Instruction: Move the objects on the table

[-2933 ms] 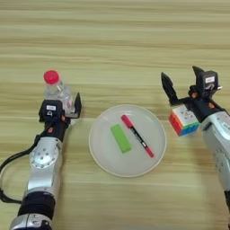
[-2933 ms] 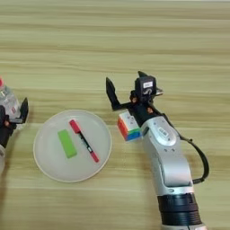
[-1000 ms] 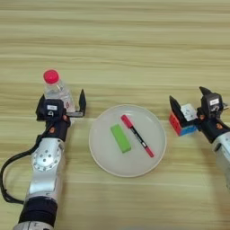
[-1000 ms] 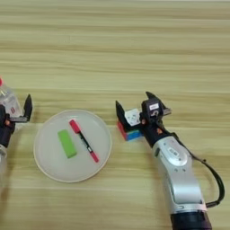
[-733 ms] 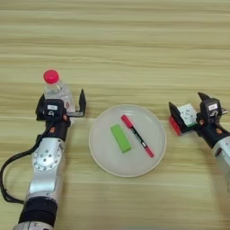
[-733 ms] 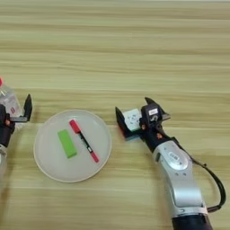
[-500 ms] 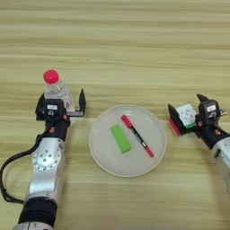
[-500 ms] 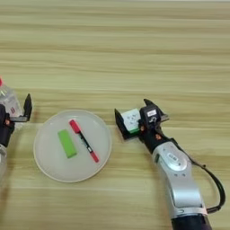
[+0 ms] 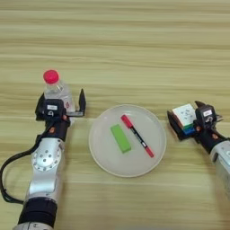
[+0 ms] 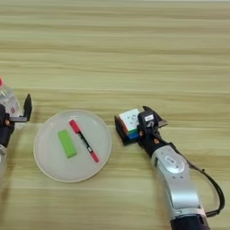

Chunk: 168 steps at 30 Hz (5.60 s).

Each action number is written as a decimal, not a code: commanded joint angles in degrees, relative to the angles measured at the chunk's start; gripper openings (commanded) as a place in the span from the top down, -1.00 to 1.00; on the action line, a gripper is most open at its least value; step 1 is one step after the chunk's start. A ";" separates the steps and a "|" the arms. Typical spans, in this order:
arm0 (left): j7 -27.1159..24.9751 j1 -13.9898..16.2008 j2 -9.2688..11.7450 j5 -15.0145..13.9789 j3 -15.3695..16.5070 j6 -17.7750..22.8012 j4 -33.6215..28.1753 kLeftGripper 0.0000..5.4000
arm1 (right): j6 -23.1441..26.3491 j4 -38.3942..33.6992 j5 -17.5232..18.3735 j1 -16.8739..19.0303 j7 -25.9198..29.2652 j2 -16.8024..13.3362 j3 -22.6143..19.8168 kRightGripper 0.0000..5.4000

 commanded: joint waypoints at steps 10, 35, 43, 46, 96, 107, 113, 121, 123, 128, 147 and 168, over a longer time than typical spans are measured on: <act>0.09 0.42 -0.01 0.52 -0.44 1.07 -0.45 -1.00 | 2.61 2.38 -0.21 -0.07 -0.82 0.24 0.26 -0.65; 0.68 0.37 -0.27 0.74 -0.83 1.36 -0.71 -1.00 | 3.08 0.18 0.67 -0.07 -7.58 0.09 -7.25 -0.23; 0.96 0.40 -0.21 0.75 -0.76 1.31 -0.70 -1.00 | 3.41 4.24 0.07 -1.08 -11.28 -0.29 -10.23 -0.23; 0.98 0.49 -0.17 0.75 -0.77 1.34 -0.84 -1.00 | 3.43 4.79 -0.09 -0.83 -11.85 -0.42 -10.58 -0.23; 0.75 0.51 0.18 0.58 -0.61 1.67 -1.07 -1.00 | 4.33 -13.14 -5.28 -1.29 -5.29 -0.03 1.04 -0.99; 0.95 0.62 0.02 0.71 -0.71 1.78 -1.34 -1.00 | 14.45 -14.80 -4.63 -5.48 -1.23 0.66 7.07 -0.99; 1.11 0.58 -0.09 0.79 -0.75 1.81 -1.27 -1.00 | 17.33 -13.54 -5.47 -7.33 -0.89 1.22 9.56 -0.99; 1.30 0.62 -0.24 0.86 -0.88 1.92 -1.48 -1.00 | 17.55 -10.20 -6.86 -8.19 -0.98 1.58 11.74 -0.99; 1.32 0.66 -0.25 0.86 -0.91 1.94 -1.56 -1.00 | 17.16 -8.90 -7.10 -8.38 -1.25 1.65 11.75 -0.99; 1.29 0.67 -0.23 0.82 -0.89 1.96 -1.60 -1.00 | 16.09 -6.15 -7.74 -8.69 -1.16 1.82 12.28 -0.99; 1.30 0.83 -0.18 0.87 -0.88 2.05 -1.91 -1.00 | 12.88 2.14 -10.79 -10.19 -2.91 2.49 12.48 -0.99; 1.35 0.84 -0.11 0.99 -0.88 2.03 -1.96 -1.00 | 9.04 4.77 -16.70 -10.49 -6.72 -0.29 10.96 -0.99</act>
